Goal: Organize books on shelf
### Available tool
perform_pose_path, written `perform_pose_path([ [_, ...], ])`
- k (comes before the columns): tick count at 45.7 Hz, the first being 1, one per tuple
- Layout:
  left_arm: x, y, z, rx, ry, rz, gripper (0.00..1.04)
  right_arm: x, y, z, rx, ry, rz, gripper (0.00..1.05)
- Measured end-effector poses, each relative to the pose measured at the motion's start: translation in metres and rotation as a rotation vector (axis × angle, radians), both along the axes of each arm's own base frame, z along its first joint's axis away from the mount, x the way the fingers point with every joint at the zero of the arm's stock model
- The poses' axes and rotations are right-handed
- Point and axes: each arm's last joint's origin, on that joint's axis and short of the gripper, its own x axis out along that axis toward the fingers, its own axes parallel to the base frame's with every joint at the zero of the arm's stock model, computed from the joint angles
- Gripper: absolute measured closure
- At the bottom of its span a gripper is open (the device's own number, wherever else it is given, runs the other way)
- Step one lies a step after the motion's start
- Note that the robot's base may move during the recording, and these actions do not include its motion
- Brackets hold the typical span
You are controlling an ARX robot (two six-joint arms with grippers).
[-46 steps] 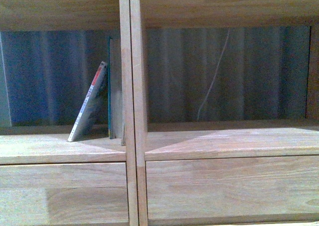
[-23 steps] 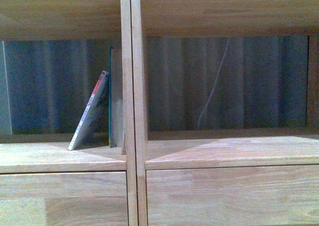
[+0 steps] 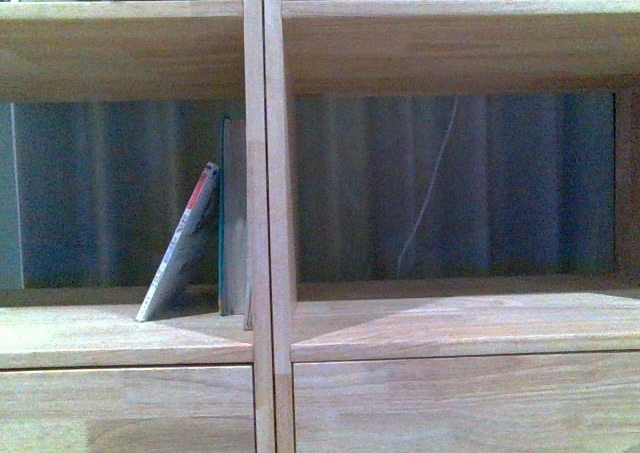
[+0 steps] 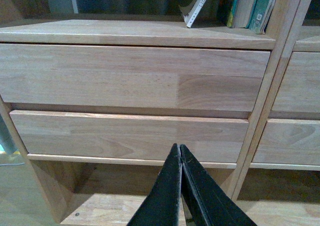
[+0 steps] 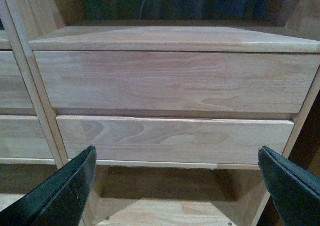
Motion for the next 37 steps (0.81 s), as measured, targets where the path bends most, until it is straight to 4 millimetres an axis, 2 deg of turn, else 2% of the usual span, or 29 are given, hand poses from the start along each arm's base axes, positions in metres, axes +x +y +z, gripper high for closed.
perform_pose_path([
  [8, 0.0, 0.0, -0.0001, -0.002, 0.0, 0.0, 0.71, 0.0, 0.0, 0.0, 0.0, 0.0, 0.0, 0.07],
  [23, 0.0, 0.0, 0.0, -0.002, 0.0, 0.0, 0.25, 0.0, 0.0, 0.0, 0.0, 0.0, 0.0, 0.07],
  [27, 0.0, 0.0, -0.0001, -0.002, 0.0, 0.0, 0.08, 0.0, 0.0, 0.0, 0.0, 0.0, 0.0, 0.07],
  [37, 0.0, 0.0, -0.0001, -0.002, 0.0, 0.0, 0.07, 0.0, 0.0, 0.0, 0.0, 0.0, 0.0, 0.07],
])
